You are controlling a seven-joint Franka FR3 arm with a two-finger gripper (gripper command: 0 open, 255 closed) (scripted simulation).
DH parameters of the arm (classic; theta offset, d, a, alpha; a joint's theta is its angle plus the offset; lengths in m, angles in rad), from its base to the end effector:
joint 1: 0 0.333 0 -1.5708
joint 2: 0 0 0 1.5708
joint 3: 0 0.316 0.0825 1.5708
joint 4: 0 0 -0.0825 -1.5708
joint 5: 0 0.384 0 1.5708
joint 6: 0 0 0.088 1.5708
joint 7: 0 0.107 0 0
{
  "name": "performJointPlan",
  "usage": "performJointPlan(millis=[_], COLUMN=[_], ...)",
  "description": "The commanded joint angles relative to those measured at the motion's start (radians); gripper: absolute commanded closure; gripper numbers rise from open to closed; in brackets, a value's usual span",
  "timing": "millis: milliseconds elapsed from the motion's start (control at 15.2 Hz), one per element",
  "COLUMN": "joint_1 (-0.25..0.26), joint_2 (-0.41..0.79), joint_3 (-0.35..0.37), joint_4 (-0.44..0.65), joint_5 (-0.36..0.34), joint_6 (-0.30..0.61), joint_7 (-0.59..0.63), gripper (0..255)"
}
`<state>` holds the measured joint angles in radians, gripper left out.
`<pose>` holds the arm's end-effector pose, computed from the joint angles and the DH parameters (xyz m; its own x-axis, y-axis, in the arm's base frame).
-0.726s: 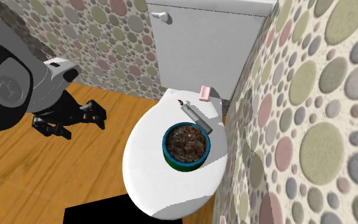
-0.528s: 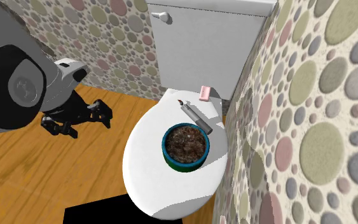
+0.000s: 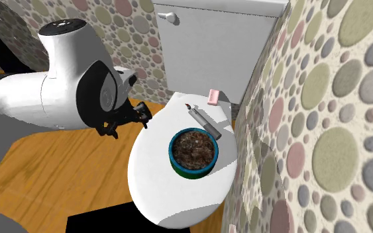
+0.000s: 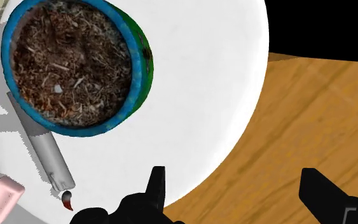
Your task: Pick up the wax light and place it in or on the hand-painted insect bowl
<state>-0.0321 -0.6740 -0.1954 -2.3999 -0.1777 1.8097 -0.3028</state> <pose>0.3445 -0.1065 0.5489 0.9872 0.1496 0.0558 0.1453 -0.9866 0.0738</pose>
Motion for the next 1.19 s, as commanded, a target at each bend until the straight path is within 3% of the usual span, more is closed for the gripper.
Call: performJointPlan(millis=[0,594,858,1122], joint_1=[-0.007,0.003,0.016,0.015], joint_2=[0.042,0.313,0.467,0.644], joint_3=[-0.050,-0.256,-0.341,-0.405], joint_4=[0.009,0.102,0.179,0.280], joint_5=[-0.016,-0.003,0.062,0.174], joint_6=[0.037,0.217,0.281,0.324], joint_7=[-0.062,-0.326,-0.466,-0.626], gripper=[0,0,0,0])
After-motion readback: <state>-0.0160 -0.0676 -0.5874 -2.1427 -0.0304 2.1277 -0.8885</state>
